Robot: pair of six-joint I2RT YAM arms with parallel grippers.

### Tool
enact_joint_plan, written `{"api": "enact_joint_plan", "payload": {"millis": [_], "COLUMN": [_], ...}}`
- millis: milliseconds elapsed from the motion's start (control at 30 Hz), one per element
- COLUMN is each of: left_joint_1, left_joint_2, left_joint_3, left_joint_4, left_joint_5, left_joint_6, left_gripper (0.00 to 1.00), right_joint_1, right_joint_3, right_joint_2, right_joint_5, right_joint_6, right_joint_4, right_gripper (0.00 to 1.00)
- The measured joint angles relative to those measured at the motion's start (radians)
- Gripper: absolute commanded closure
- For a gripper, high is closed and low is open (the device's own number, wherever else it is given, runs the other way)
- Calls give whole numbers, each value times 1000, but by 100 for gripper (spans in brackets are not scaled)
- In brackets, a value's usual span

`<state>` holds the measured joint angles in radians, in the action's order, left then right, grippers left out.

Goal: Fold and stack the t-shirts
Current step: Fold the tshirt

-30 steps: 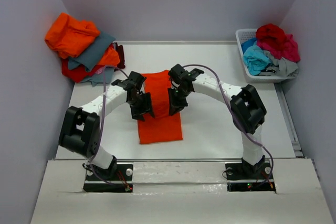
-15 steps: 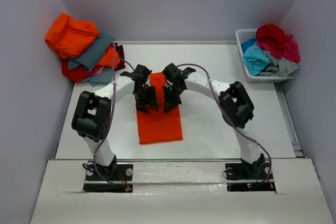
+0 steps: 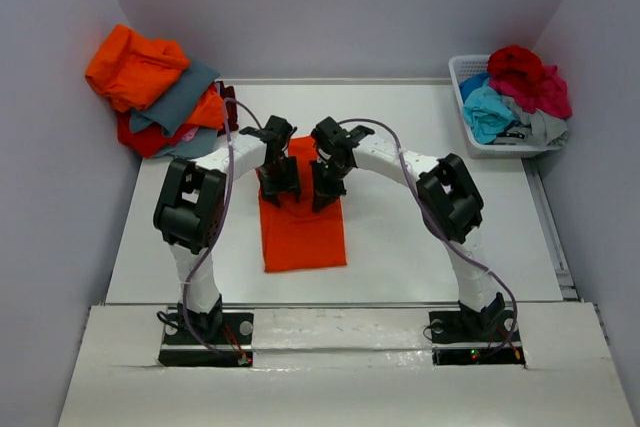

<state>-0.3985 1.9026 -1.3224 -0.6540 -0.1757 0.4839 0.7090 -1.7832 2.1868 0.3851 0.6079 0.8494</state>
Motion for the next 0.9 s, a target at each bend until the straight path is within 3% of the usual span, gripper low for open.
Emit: {"api": "enact_joint_plan", "payload": {"millis": [467, 900], "left_joint_1": [1, 1], "left_joint_2": [28, -91], "left_joint_3": [-126, -94], "left_joint_4": [-46, -101], "left_joint_5": [152, 129], "left_joint_6": [12, 1], "left_gripper": [37, 37], "right_joint_1": [-30, -69], "right_joint_3": [17, 7], "right_joint_2": [32, 49], "right_joint_5": [-12, -28], "right_joint_6": [-10, -10], "right_joint_4": [-36, -43], "right_gripper": [84, 84]}}
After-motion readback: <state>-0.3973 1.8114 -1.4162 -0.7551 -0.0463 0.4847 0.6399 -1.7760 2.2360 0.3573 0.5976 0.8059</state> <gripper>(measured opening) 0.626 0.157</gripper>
